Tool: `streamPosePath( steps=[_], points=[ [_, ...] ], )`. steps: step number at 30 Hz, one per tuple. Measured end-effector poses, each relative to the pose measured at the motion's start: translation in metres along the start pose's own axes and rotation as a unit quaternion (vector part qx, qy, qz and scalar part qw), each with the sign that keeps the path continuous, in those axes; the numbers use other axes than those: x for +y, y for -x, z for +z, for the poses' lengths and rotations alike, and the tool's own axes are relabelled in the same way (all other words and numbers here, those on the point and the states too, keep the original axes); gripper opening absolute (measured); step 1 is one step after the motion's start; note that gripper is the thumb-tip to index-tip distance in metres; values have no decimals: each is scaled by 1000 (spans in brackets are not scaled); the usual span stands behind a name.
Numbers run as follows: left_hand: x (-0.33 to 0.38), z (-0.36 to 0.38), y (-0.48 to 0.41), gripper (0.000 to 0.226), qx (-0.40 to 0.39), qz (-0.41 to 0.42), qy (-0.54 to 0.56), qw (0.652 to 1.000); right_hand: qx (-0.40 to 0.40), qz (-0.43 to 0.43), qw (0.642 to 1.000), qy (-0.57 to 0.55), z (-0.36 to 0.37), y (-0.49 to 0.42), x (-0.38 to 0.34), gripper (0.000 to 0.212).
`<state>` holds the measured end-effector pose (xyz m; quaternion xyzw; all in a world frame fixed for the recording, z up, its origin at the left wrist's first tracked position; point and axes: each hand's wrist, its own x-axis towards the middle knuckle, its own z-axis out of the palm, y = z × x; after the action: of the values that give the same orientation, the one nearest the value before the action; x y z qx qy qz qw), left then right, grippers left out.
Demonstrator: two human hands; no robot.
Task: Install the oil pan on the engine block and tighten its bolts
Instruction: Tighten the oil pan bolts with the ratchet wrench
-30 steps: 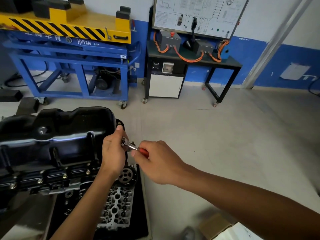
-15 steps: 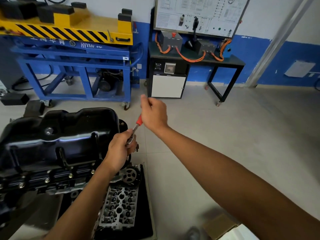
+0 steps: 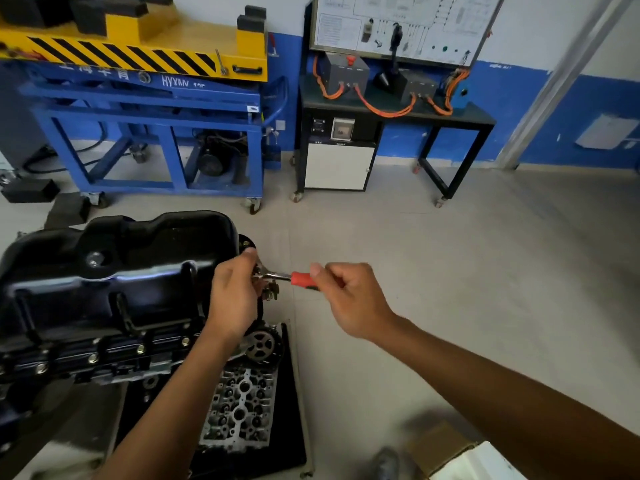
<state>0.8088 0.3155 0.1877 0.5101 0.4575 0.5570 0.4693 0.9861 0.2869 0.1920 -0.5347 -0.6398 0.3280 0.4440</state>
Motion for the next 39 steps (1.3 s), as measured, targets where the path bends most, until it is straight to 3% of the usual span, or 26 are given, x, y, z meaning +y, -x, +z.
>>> streamPosePath(
  steps=[5,8,13,17,24,29,32,35,39],
  points=[
    [0,2,-6,43,6,15,-30,999,-56,-8,998,-38,27,56,-10,44],
    [-1,4,-3,39,12,-21,38,999,-50,-13,995,-89,32,61,-10,37],
    [-3,3,-3,40,12,-40,43,998,63,31,990,-123,21,25,-3,48],
    [-3,1,5,50,-58,-17,21,998,156,74,980,-97,12,-36,5,58],
    [1,2,-1,43,-101,-32,61,993,103,116,986,-59,30,-104,-12,54],
    [2,0,-3,44,-123,-47,68,989,89,125,986,-72,32,-105,-12,51],
    [-2,-3,2,52,-83,-25,64,994,96,99,988,-75,22,-77,-2,48],
    [-6,1,2,64,6,-21,64,998,76,77,991,-85,10,-38,6,52],
    [-8,9,-1,56,60,-8,36,997,34,57,994,-83,7,10,2,60]
  ],
)
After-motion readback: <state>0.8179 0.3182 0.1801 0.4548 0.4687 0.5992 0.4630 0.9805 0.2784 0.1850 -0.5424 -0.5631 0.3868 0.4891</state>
